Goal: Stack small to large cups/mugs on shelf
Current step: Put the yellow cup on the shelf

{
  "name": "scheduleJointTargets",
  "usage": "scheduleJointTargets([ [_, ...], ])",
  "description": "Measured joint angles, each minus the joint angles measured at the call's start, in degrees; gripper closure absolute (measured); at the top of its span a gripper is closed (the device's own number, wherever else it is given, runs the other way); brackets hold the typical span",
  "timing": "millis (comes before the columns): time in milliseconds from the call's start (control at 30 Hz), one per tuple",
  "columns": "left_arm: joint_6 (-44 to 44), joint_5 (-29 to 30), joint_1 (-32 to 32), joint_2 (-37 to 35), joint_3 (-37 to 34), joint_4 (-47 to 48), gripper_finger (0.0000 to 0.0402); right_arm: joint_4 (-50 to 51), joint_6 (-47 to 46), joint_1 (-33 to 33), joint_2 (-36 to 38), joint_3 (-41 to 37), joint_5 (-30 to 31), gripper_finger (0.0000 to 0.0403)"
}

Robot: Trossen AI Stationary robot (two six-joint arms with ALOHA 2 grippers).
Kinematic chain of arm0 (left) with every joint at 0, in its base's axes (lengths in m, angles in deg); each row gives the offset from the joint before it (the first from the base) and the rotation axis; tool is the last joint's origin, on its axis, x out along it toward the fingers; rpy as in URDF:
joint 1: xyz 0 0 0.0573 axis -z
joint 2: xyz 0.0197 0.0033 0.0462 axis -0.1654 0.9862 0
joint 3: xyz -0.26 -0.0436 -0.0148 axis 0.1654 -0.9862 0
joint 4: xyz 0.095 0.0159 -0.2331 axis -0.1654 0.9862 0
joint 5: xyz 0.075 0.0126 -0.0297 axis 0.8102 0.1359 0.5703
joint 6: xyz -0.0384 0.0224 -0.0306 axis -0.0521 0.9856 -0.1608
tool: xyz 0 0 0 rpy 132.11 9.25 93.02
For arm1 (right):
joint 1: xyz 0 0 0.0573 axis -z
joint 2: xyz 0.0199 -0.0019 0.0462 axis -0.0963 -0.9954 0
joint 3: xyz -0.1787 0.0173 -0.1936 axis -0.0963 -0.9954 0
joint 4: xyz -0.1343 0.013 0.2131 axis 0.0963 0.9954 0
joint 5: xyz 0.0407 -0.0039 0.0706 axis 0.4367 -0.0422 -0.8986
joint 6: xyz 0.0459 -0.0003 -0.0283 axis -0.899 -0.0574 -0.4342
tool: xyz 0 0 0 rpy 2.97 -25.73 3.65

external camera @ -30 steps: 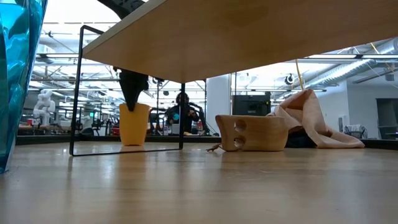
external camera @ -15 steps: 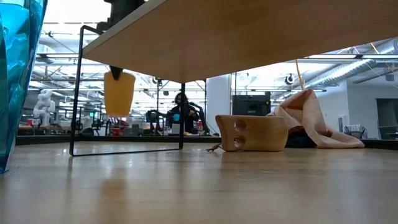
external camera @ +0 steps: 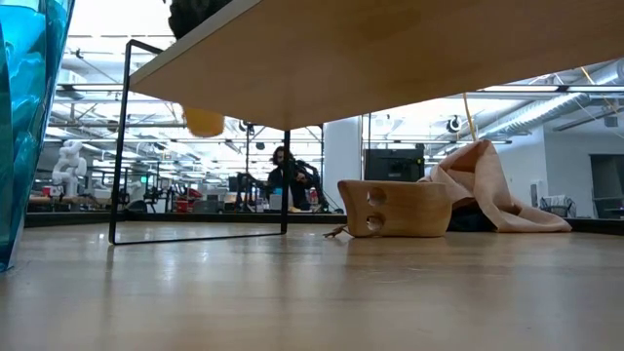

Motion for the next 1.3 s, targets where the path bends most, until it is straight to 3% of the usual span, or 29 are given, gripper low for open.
scheduleJointTargets([
  [267,-3.30,-5.38,2.20,-0.08,8.62,-0.01,0.0401,-0.01,0.00,-0.02,0.00,0.00,0.18,0.0337],
  [467,-5.52,-5.85,5.31,-0.06,11.62,0.05,0.0401,-0.19,0.00,0.00,0.00,0.00,0.20,0.0337],
  [1067,-13.10,-4.80,19.60,-0.06,12.29,-1.03,0.0401,-0.21,0.00,-0.01,0.00,0.00,0.30,0.0337],
  [1300,-15.89,-4.89,23.75,-0.04,12.69,-9.03,0.0401,-0.22,0.28,0.00,0.00,0.00,0.30,0.0337],
])
